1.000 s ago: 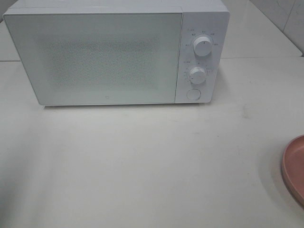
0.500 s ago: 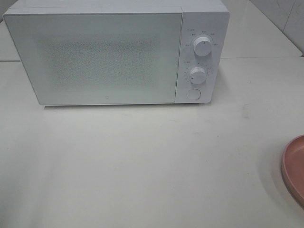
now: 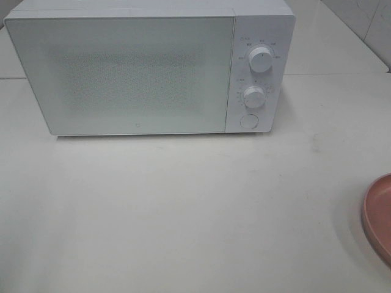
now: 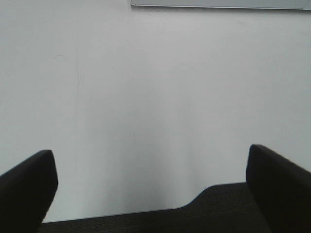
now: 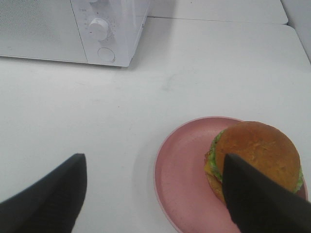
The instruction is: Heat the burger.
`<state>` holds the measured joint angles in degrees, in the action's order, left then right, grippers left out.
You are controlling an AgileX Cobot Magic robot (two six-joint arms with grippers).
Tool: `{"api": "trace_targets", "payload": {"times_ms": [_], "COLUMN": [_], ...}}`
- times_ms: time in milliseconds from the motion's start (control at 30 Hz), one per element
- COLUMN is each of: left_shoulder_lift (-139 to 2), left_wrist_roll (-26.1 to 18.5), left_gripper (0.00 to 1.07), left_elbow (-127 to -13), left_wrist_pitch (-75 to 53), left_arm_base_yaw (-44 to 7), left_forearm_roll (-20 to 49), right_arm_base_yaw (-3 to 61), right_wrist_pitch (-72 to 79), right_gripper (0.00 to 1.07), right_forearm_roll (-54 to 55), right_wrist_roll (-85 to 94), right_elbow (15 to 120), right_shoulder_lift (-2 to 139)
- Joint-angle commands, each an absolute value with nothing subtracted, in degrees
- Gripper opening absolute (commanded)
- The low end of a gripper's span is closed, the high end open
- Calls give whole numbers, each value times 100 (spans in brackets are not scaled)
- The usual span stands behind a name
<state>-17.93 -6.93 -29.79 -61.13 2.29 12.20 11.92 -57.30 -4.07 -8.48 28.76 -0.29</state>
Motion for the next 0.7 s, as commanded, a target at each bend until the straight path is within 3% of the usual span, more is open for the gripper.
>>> {"api": "trace_targets", "payload": {"times_ms": [33, 700], "left_shoulder_lift": [-1725, 126], "left_wrist_roll": [-647, -653], "left_gripper": [98, 98], "left_elbow": [-2962, -2962], "left_wrist_pitch": [-6154, -6154], "left_arm_base_yaw": [252, 201], "left_forearm_roll": [1169, 1209], "right_arm_base_yaw": [1163, 1163], "right_wrist_pitch": [-5707, -5707], "right_gripper": [75, 75], "right_forearm_roll": [-424, -424], "right_wrist_roll": [-842, -842], "right_elbow": [2859, 2859], "right_shoulder_lift": [-183, -178]}}
